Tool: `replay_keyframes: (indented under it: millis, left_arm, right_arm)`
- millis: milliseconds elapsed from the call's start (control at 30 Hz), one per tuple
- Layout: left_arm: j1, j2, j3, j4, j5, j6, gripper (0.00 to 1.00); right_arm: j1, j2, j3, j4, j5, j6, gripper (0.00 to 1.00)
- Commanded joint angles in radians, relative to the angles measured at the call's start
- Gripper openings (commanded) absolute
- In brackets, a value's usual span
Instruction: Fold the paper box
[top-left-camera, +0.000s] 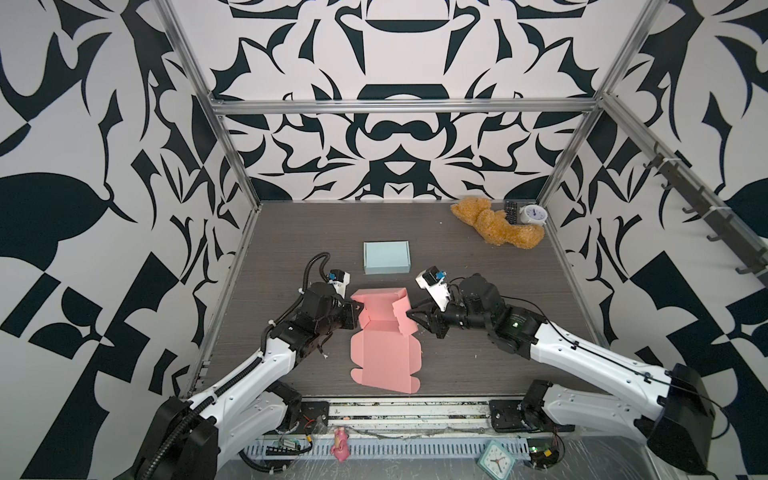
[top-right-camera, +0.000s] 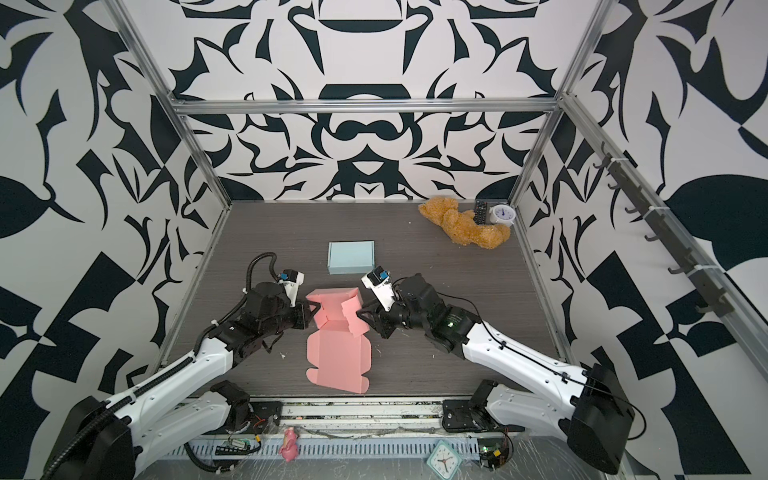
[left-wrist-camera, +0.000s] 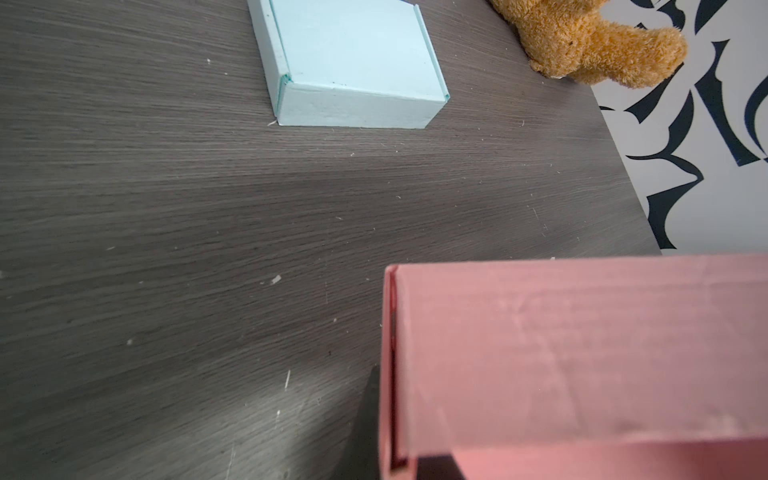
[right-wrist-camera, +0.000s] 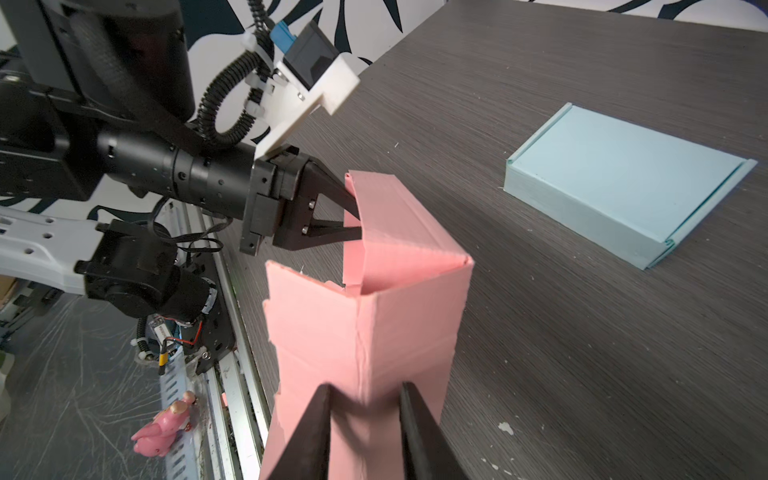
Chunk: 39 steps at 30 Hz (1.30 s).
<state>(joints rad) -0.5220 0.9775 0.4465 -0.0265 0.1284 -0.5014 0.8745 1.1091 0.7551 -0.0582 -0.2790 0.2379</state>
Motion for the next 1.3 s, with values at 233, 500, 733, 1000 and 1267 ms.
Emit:
replay_keyframes:
  millis: [233, 500, 733, 1000, 1267]
  left_arm:
    - [-0.061, 0.024, 0.023, 0.033, -0.153, -0.059, 0.01]
    - [-0.161, 0.074, 0.07, 0.018, -0.336, -0.064, 0.0]
    - [-0.206, 0.129, 0.086, 0.059, -0.384, -0.083, 0.0]
    - [-0.259, 0.192, 0.108, 0.104, -0.419, -0.109, 0.0]
    - [-0.284, 0.221, 0.124, 0.126, -0.441, -0.125, 0.0]
  right_arm:
    - [0.12, 0.099, 0.142, -0.101, 0.303, -0.032, 0.28]
    - [0.138, 0.142, 0.182, -0.165, 0.438, -0.029, 0.27]
    - [0.138, 0.158, 0.187, -0.194, 0.527, -0.016, 0.3]
    - [0.138, 0.147, 0.162, -0.179, 0.593, 0.001, 0.37]
    - [0.138, 0.151, 0.138, -0.176, 0.667, 0.036, 0.38]
